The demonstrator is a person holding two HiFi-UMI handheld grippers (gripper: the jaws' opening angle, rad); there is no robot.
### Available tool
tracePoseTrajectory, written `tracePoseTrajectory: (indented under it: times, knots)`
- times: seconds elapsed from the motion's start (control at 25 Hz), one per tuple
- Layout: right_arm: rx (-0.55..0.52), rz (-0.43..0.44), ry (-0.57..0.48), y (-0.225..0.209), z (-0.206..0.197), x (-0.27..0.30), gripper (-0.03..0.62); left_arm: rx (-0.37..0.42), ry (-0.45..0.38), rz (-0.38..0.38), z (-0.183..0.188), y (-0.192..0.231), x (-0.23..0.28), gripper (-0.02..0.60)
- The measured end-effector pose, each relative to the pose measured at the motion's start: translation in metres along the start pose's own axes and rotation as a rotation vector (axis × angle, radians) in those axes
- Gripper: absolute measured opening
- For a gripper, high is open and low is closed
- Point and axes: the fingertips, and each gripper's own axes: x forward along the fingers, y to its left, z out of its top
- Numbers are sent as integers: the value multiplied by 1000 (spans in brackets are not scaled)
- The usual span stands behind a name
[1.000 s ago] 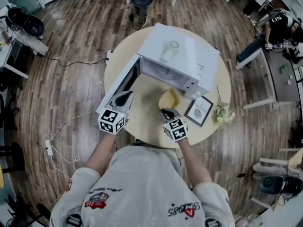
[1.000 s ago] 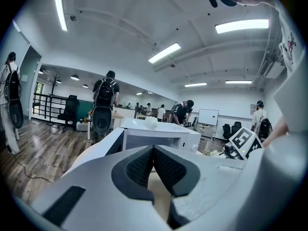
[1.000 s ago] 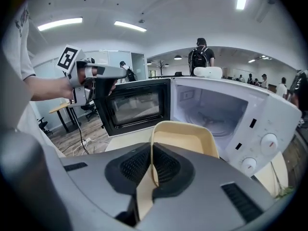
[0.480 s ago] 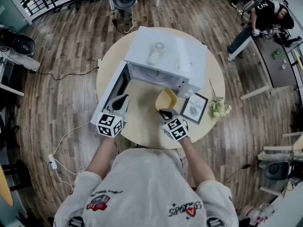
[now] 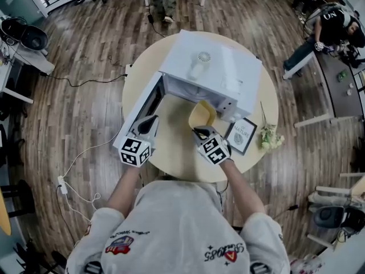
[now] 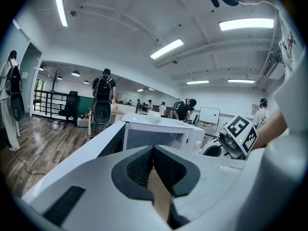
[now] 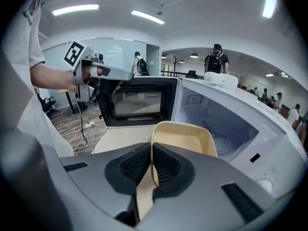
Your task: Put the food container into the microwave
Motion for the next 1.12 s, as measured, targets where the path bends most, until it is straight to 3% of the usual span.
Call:
tracePoseTrajectory:
  times: [0.4, 1.12]
  knots:
    - [-92, 26, 71, -33, 6, 32, 20, -21, 30, 30, -16, 9, 0, 5]
    - [-371, -51, 223, -70, 7, 88, 24, -50, 76, 50, -30, 24, 1, 5]
